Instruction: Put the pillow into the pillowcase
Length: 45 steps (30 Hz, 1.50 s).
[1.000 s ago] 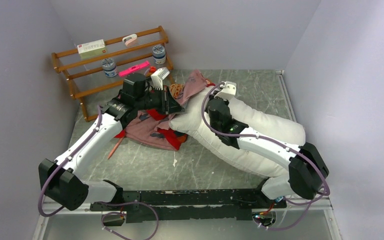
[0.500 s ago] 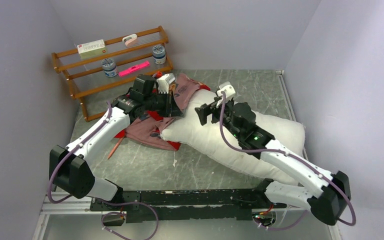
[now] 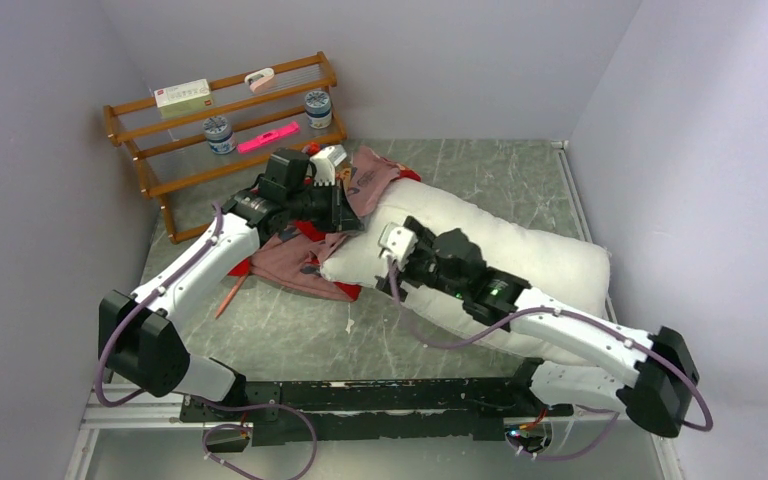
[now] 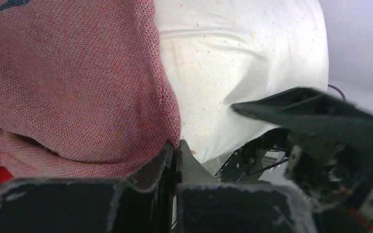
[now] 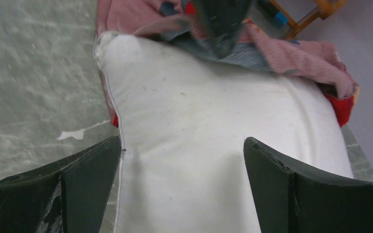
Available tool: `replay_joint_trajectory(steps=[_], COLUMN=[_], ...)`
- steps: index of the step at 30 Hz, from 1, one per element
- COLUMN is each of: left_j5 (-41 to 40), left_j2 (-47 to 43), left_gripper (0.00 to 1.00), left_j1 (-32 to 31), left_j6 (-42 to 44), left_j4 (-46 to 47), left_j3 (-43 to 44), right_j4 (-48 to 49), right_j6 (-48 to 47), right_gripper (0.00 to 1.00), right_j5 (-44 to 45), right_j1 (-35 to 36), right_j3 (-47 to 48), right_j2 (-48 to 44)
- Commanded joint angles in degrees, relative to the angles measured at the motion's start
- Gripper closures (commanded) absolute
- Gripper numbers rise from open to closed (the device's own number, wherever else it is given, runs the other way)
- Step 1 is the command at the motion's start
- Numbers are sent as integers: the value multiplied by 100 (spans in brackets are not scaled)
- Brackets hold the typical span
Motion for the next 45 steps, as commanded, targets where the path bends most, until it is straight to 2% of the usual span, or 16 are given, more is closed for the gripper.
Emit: replay_joint_trajectory(steps=[1, 5, 7, 8, 10, 11, 12, 21, 25, 29, 33, 34, 37, 39, 42, 45], left_j5=[-121, -29, -74, -153, -262, -317, -328, 148, 1108, 1195, 1302, 1345, 1346, 895, -414, -1734], left_j2=[-245, -294, -318, -335, -388, -416, -433, -528, -766, -1063, -1134, -1134, -1105, -1048, -1051, -1231], left_gripper=[95, 95, 95, 95, 95, 95, 95, 95, 95, 95, 94, 89, 59, 47, 40, 41], left_j1=[65, 68, 68, 68, 68, 72, 75, 85, 83, 59, 63, 57, 56, 59, 59, 59], left_j6=[-228, -409, -399, -369, -346, -329, -331, -505, -1135, -1466, -1420, -1335, -762, -95, 608, 891], left_j4=[59, 178, 114, 23, -143, -213, -278, -497, 406, 838, 925, 947, 846, 284, -291, -225], left_j3=[292, 182, 229, 277, 375, 423, 486, 996, 533, 165, -148, -210, -298, -181, -110, -499], right_j4=[930, 2022, 2536, 2817, 3536, 3756, 3900, 3854, 3769, 3783, 3805, 3867, 4022, 4034, 4004, 4024], right_j6=[-954, -1231, -1422, -1489, -1379, -1234, -1062, 218, 1221, 2471, 3220, 3319, 3583, 3676, 3751, 3795], right_gripper=[0, 1, 8, 26, 71, 88, 100, 100, 100, 100, 100, 100, 100, 100, 100, 100], right_j5=[1095, 2101, 2405, 2585, 3116, 3318, 3555, 4735, 5026, 4419, 4356, 4326, 4154, 4070, 3970, 3924], right_j1=[467, 516, 516, 520, 515, 495, 460, 344, 183, -197, -324, -328, -350, -368, -411, -471], right_j3=[-291, -364, -371, -383, -408, -395, -377, -298, -139, -127, -63, -75, -124, -125, -135, -218], right_j2=[421, 1079, 1450, 1635, 1963, 2073, 2132, 2118, 2226, 2242, 2305, 2293, 2255, 2259, 2255, 2210])
